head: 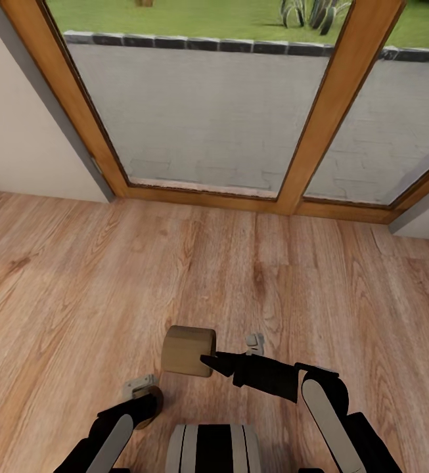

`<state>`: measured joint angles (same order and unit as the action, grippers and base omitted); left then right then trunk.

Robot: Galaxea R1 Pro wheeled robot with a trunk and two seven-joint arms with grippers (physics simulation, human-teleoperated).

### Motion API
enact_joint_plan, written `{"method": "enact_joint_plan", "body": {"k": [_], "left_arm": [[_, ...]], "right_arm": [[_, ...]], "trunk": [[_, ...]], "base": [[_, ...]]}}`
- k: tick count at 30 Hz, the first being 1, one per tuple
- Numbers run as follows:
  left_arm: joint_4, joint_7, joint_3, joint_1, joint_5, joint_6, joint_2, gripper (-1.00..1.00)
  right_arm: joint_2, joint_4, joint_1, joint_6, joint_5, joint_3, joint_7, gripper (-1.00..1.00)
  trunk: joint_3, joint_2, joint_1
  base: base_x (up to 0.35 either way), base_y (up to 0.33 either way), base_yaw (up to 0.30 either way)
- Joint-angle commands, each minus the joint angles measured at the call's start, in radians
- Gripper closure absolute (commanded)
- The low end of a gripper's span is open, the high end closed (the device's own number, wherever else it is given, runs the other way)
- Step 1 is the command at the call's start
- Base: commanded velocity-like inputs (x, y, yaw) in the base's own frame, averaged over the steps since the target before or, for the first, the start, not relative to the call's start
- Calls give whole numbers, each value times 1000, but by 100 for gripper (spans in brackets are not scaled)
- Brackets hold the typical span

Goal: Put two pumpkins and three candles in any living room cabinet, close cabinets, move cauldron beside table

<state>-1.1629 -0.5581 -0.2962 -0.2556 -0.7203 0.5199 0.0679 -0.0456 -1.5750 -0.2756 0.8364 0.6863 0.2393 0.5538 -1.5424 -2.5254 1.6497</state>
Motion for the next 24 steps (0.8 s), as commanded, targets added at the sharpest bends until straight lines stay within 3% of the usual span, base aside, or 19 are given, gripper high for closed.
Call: {"method": "enact_joint_plan", "body": {"k": [1,13,19,22,24], "left_arm": [[-1,-10,-3,-1,-10,0,1,100],[-11,-10,1,-1,-13,7,3,100],[-54,-13,4,-1,-22,41,8,100],[-107,-15,35,-1,-24,106,9,100],[-117,-15,86,-1,-24,169,8,100]], "right_arm": [[0,0,-1,4,2,0,2,100],[0,4,-1,2,3,-1,-3,100],[-1,13,-1,8,7,-59,-4,100],[-2,19,-1,11,7,-87,-3,100],[-2,26,-1,13,7,-107,-3,100]], "trunk": [[-1,0,0],[42,2,-5],[57,3,-7],[69,4,-8],[77,4,-9]], "base": [[0,0,0],[0,0,0],[0,0,0],[0,0,0],[0,0,0]]}}
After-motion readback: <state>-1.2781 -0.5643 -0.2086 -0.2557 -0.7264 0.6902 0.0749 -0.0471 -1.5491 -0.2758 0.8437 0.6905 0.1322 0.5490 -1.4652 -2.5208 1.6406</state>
